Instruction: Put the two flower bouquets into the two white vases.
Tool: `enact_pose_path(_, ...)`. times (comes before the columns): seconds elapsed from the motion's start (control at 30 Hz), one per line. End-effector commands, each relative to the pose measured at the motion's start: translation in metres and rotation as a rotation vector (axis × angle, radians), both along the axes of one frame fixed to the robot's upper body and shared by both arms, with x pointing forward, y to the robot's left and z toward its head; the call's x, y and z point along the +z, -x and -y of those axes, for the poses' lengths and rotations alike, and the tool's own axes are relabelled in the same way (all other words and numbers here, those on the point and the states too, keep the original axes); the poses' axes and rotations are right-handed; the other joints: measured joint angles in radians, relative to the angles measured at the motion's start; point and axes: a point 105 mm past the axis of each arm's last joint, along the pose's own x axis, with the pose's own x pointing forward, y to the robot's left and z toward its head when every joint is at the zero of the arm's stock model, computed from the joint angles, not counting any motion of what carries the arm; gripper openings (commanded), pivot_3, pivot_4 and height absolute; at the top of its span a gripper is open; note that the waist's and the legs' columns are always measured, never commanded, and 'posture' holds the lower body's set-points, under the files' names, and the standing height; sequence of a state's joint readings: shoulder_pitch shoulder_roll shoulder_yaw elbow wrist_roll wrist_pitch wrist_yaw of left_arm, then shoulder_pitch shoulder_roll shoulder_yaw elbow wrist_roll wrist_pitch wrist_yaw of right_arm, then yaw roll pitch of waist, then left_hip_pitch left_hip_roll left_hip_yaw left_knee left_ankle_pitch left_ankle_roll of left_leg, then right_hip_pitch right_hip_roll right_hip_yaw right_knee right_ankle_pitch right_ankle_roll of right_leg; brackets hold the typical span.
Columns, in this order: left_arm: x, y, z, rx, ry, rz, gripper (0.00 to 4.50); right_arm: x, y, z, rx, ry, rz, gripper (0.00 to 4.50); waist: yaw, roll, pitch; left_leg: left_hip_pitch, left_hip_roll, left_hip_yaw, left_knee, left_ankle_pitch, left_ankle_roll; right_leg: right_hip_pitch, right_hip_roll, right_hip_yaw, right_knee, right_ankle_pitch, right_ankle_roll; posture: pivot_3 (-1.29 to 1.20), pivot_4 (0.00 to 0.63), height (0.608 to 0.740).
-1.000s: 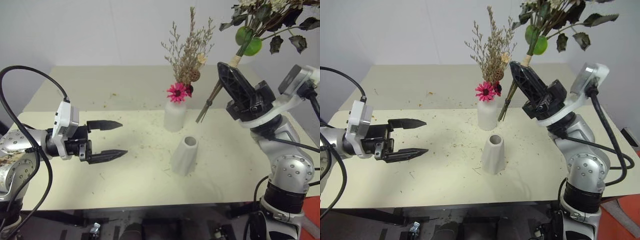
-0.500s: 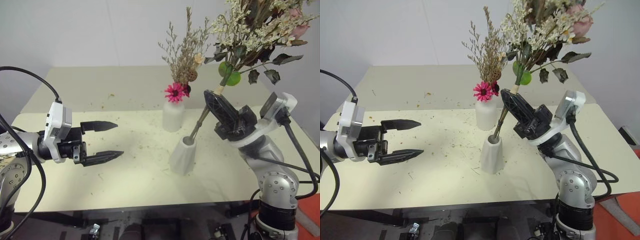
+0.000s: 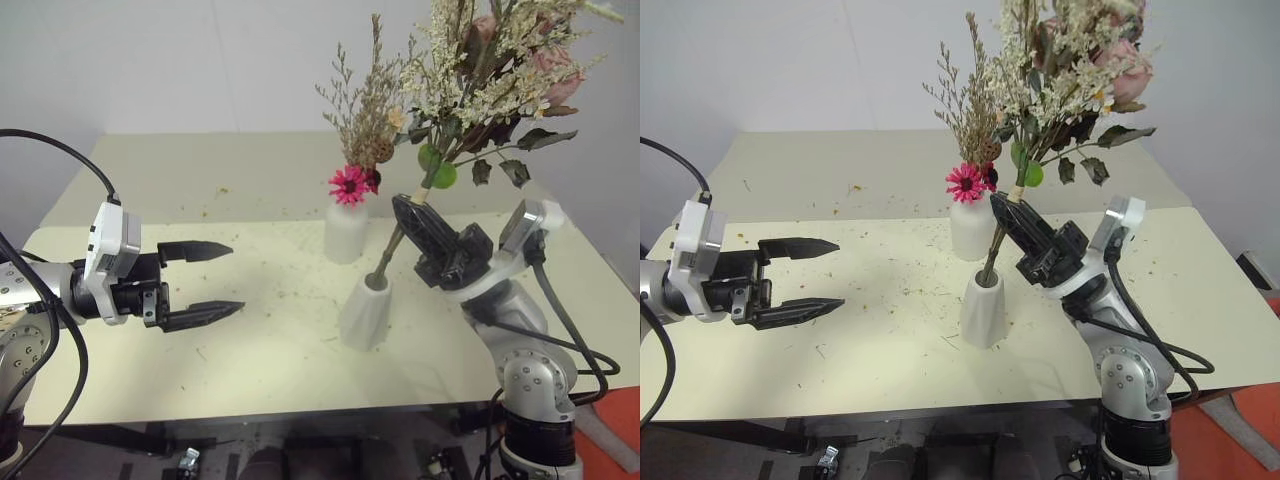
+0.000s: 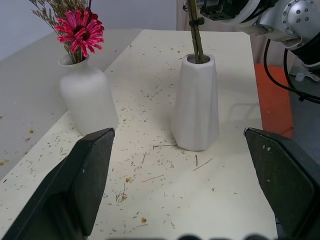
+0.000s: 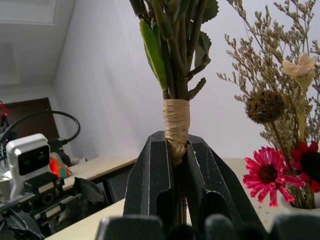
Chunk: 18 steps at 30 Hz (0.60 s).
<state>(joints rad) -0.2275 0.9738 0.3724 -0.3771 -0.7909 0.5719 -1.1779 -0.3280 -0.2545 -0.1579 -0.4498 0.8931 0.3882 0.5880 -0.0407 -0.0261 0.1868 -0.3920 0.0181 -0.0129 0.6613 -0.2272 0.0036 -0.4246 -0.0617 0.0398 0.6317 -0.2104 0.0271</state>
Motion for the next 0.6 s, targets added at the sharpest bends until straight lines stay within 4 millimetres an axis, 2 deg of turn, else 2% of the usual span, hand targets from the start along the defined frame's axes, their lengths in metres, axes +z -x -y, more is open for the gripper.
enact_pose_path(0.03,0.01,0.003,-0.001,0.012,0.008,0.052,4.5,0.003,0.007,-0.001,-0.008,-0.001,0.066,0.17,0.0,0.0,0.0,0.0,0.0,0.0,0.0,0.0,0.0,0.0,0.0,0.0,0.0,0.0,0.0,0.0,0.15,0.74)
enact_pose_path(0.6,0.016,0.0,-0.005,0.025,-0.008,0.078,4.5,-0.027,0.009,-0.014,-0.044,0.056,0.098,0.17,0.0,0.0,0.0,0.001,0.001,0.001,0.0,0.0,0.0,0.0,0.001,0.001,0.0,0.0,0.0,0.0,0.15,0.74)
